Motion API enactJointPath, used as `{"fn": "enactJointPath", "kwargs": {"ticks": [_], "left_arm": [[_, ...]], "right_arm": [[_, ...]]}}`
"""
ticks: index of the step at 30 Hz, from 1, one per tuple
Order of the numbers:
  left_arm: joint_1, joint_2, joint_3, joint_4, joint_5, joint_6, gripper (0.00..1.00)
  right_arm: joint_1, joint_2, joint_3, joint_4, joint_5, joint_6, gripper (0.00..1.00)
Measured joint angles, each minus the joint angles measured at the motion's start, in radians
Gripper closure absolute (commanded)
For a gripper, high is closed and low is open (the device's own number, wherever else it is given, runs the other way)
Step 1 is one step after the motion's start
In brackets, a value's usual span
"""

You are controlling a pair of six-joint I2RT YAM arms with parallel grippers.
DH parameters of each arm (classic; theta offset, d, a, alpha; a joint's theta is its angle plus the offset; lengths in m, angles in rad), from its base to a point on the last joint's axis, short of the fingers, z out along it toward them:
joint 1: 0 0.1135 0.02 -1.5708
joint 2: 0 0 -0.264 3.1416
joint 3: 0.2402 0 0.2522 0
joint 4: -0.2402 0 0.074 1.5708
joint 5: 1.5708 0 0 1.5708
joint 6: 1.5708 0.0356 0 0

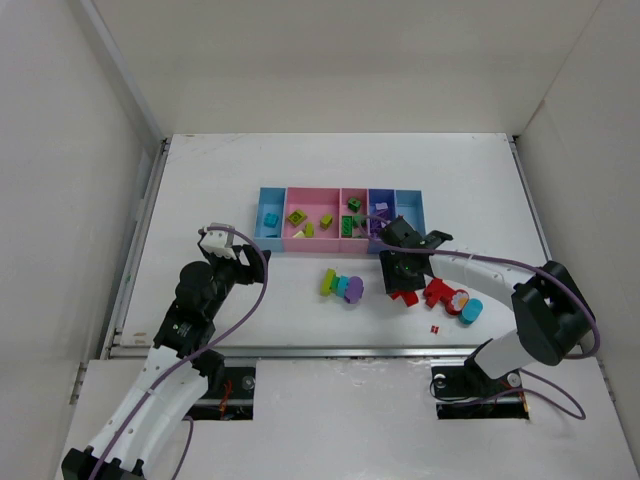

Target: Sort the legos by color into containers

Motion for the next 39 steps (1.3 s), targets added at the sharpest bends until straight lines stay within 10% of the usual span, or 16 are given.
{"fn": "enactJointPath", "kwargs": {"ticks": [27, 39], "left_arm": [[0.0, 0.0, 0.0, 0.0, 0.0, 0.0, 0.29], [0.0, 0.0, 0.0, 0.0, 0.0, 0.0, 0.29]], "right_arm": [[-0.125, 0.019, 0.003, -0.02, -0.014, -0.054, 0.47], [-0.124, 0.054, -0.002, 0.01, -0.059, -0.065, 0.92]]}}
